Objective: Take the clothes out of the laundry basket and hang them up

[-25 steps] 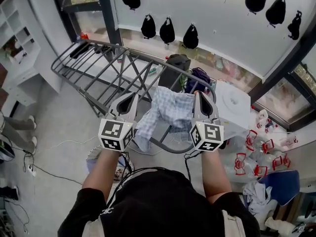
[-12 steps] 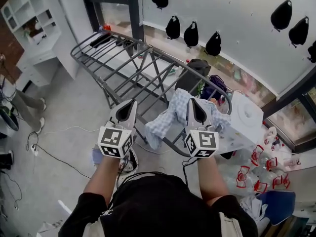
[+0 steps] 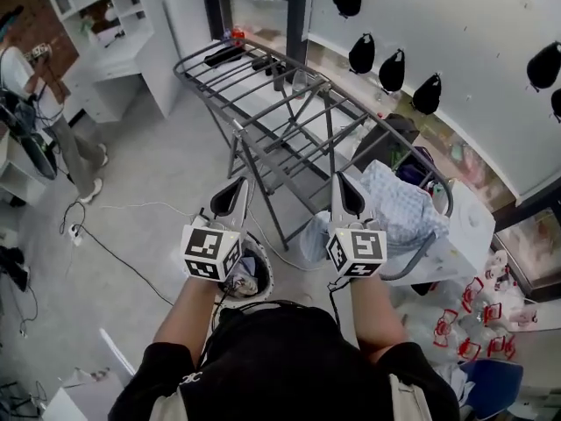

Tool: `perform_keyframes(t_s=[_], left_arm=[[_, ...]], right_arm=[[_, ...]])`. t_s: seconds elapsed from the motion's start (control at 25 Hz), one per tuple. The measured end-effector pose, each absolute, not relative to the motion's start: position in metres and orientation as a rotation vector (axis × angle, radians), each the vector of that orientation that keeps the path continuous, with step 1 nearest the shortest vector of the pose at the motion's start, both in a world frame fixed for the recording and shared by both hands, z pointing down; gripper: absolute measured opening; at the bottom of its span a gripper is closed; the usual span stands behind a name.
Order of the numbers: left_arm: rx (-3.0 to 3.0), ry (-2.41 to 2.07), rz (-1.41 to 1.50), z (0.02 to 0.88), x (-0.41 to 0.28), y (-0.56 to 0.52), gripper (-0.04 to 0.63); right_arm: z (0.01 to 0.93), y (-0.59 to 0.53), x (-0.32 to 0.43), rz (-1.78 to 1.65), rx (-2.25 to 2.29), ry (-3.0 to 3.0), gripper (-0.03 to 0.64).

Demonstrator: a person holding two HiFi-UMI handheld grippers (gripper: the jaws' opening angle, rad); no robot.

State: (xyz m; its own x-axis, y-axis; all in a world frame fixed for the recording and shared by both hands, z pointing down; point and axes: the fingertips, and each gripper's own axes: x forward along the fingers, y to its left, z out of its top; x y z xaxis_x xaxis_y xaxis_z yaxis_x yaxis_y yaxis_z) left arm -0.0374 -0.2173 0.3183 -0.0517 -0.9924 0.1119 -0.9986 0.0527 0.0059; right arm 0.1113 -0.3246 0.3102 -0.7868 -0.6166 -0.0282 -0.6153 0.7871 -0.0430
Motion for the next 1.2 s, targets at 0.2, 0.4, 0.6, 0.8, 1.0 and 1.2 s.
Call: perform_keyframes(t_s=[0.2, 0.4, 0.6, 0.8, 1.0, 1.2], left_arm=[[2.076, -2.261, 0.191, 0.32, -0.109, -0.16, 0.002], [2.039, -2.296, 0.234, 0.328, -0.181, -0.105, 0.002], [1.989, -2.258, 0.241, 0.365, -0.234, -0.059, 0.002], [1.923, -2.226, 0.285, 0.402, -0.273, -0.027, 0.002], [1.863, -2.16, 0.3, 0.445, -0.294, -0.009, 0.002], [1.794, -2.058, 0.333, 0.503, -0.298, 0.008, 0.002]], right_arm=[[0.313, -0.273, 0.03, -0.032, -0.965, 2.96, 0.014], [0.324, -0.224, -0.044, -0.066, -0.943, 2.985, 0.014], [0.355, -0.179, -0.101, -0.12, -0.918, 3.037, 0.014], [0.395, -0.148, -0.14, -0.211, -0.899, 3.129, 0.014], [0.438, -0.13, -0.162, -0.22, -0.885, 3.255, 0.014], [0.494, -0.115, -0.17, -0.268, -0.852, 3.393, 0.015]])
